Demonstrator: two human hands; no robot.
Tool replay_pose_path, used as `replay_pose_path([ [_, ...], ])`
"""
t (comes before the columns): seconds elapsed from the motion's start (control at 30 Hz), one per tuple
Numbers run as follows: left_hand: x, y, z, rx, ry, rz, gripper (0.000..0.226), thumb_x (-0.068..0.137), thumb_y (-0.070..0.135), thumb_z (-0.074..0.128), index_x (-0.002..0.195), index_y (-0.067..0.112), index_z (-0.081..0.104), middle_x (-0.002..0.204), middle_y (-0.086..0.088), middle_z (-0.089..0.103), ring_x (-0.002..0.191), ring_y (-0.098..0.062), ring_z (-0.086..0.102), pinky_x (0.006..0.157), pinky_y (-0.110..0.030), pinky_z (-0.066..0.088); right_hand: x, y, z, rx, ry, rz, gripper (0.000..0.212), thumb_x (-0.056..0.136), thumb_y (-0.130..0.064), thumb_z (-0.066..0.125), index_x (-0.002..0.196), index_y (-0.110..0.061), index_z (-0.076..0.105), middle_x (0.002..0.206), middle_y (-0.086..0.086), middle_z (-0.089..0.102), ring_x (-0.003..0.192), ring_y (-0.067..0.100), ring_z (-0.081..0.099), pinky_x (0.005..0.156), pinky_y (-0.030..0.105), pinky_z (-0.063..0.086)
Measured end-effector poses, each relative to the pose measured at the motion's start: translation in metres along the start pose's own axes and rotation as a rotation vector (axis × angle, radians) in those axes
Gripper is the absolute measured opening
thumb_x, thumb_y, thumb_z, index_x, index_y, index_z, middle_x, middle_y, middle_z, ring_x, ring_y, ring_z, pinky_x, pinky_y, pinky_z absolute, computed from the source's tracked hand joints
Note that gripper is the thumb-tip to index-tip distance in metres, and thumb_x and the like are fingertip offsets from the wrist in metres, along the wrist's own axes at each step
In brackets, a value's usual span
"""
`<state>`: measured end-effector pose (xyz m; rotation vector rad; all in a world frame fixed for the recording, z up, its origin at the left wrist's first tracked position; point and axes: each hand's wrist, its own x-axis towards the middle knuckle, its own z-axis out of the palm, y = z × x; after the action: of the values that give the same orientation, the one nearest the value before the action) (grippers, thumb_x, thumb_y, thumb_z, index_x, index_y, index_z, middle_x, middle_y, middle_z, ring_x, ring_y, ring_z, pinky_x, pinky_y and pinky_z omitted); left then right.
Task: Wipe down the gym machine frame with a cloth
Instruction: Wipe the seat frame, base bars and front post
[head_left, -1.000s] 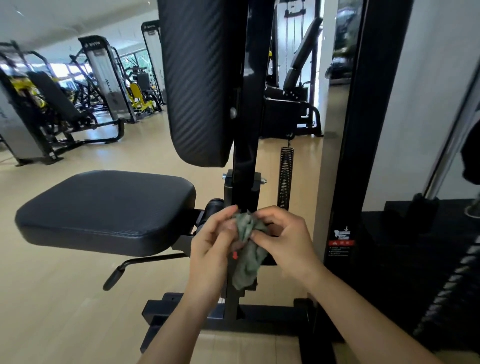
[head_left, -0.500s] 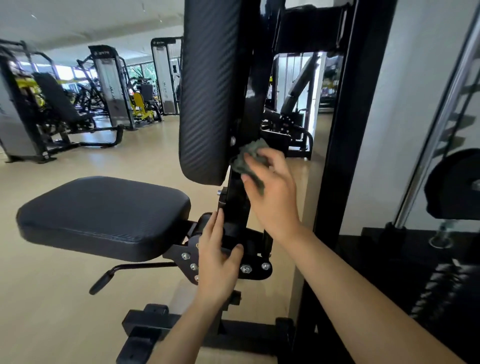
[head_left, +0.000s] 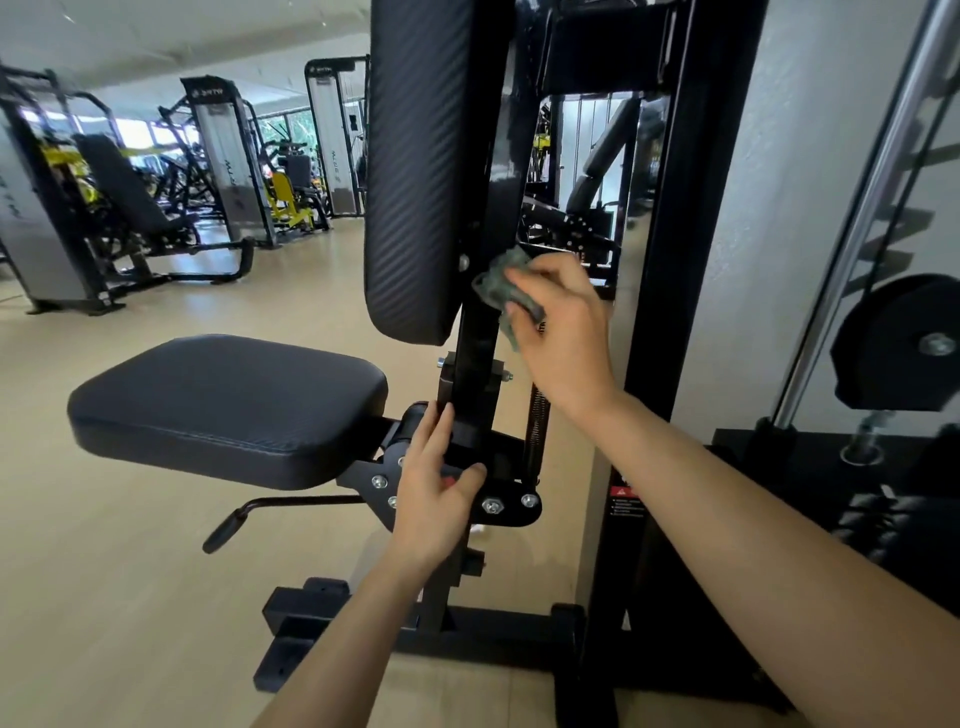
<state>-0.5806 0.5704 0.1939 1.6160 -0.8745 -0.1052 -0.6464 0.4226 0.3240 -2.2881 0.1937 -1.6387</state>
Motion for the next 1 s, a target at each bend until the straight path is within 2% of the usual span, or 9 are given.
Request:
replay_pose_path([
  [0.13, -0.002, 0.001, -0.005, -0.011, -0.017, -0.026, 0.074, 0.094, 0.003, 0.065, 0.157, 0.025, 0.033, 0.165, 0.019, 0.016, 0.087, 0.015, 0.059, 0.080, -0.023, 0.053, -0.038, -0.002, 0.009, 0.051, -0.240, 0.032, 0.031, 0.089, 0.001, 0.070, 0.120, -0.003, 0.072, 0.117, 0.009, 0.060, 0.108, 0.021, 0.061, 0.100, 0.032, 0.051],
  [0.2, -0.004, 0.002, -0.009, -0.007, -0.032, -0.011, 0.070, 0.094, 0.003, 0.064, 0.155, 0.025, 0.037, 0.166, 0.017, 0.018, 0.100, 0.002, 0.061, 0.088, -0.037, 0.056, -0.056, 0.000, 0.009, 0.080, -0.274, 0.092, 0.030, 0.088, -0.001, 0.072, 0.118, -0.004, 0.073, 0.114, 0.007, 0.061, 0.105, 0.017, 0.062, 0.099, 0.028, 0.051],
  [0.3, -0.007, -0.001, -0.017, 0.022, 0.002, 0.026, 0.059, 0.093, 0.001, 0.065, 0.146, 0.019, 0.051, 0.157, 0.004, 0.038, 0.109, 0.001, 0.064, 0.092, -0.045, 0.058, -0.086, 0.004, 0.001, 0.152, -0.204, 0.226, 0.027, 0.085, -0.004, 0.076, 0.111, -0.009, 0.076, 0.103, -0.001, 0.063, 0.095, 0.005, 0.061, 0.087, 0.013, 0.048],
  [0.4, -0.012, -0.007, -0.022, -0.009, -0.043, 0.001, 0.047, 0.092, 0.004, 0.069, 0.135, 0.020, 0.060, 0.130, 0.003, 0.061, 0.113, -0.014, 0.065, 0.094, -0.039, 0.058, -0.131, 0.009, -0.008, 0.214, -0.279, 0.409, 0.022, 0.083, -0.007, 0.079, 0.103, -0.015, 0.076, 0.098, -0.006, 0.064, 0.091, 0.002, 0.062, 0.078, 0.011, 0.048],
  [0.5, -0.018, -0.017, -0.019, -0.086, -0.242, -0.114, 0.041, 0.090, 0.005, 0.074, 0.129, 0.013, 0.064, 0.118, -0.002, 0.071, 0.110, -0.017, 0.068, 0.090, -0.024, 0.055, -0.161, 0.015, -0.010, 0.253, -0.465, 0.600, 0.017, 0.083, -0.009, 0.079, 0.098, -0.014, 0.073, 0.097, -0.003, 0.070, 0.090, 0.008, 0.066, 0.080, 0.023, 0.053],
  [0.6, -0.029, -0.034, -0.017, -0.097, -0.416, -0.152, 0.023, 0.092, 0.008, 0.072, 0.115, 0.009, 0.071, 0.104, -0.009, 0.076, 0.101, -0.026, 0.072, 0.089, -0.031, 0.058, -0.174, 0.019, -0.007, 0.341, -0.577, 0.700, 0.019, 0.082, -0.006, 0.080, 0.099, -0.011, 0.074, 0.096, 0.000, 0.072, 0.090, 0.012, 0.068, 0.080, 0.024, 0.055],
  [0.73, -0.028, -0.055, -0.028, -0.045, -0.447, -0.235, 0.010, 0.089, 0.013, 0.077, 0.099, 0.015, 0.077, 0.090, -0.010, 0.078, 0.087, -0.028, 0.075, 0.082, -0.036, 0.060, -0.188, 0.026, -0.001, 0.348, -0.721, 0.805, 0.012, 0.085, -0.007, 0.075, 0.095, -0.014, 0.078, 0.092, -0.002, 0.074, 0.089, 0.007, 0.069, 0.079, 0.022, 0.056],
  [0.87, -0.025, -0.079, -0.037, 0.345, -0.546, -0.235, 0.017, 0.076, 0.038, 0.075, 0.088, 0.027, 0.079, 0.080, -0.001, 0.077, 0.080, -0.028, 0.071, 0.081, -0.048, 0.058, -0.205, 0.038, 0.005, 0.223, -0.805, 0.789, 0.010, 0.081, -0.003, 0.080, 0.084, -0.011, 0.074, 0.082, 0.006, 0.071, 0.078, 0.016, 0.065, 0.078, 0.031, 0.054],
  [1.0, -0.033, -0.105, -0.035, 0.686, -0.594, -0.202, 0.021, 0.078, 0.049, 0.074, 0.069, 0.030, 0.073, 0.070, 0.006, 0.071, 0.073, -0.018, 0.066, 0.076, -0.043, 0.056, -0.236, 0.045, 0.030, 0.070, -0.988, 0.758, 0.020, 0.086, -0.005, 0.076, 0.105, -0.010, 0.073, 0.083, 0.011, 0.071, 0.083, 0.020, 0.066, 0.083, 0.030, 0.052],
])
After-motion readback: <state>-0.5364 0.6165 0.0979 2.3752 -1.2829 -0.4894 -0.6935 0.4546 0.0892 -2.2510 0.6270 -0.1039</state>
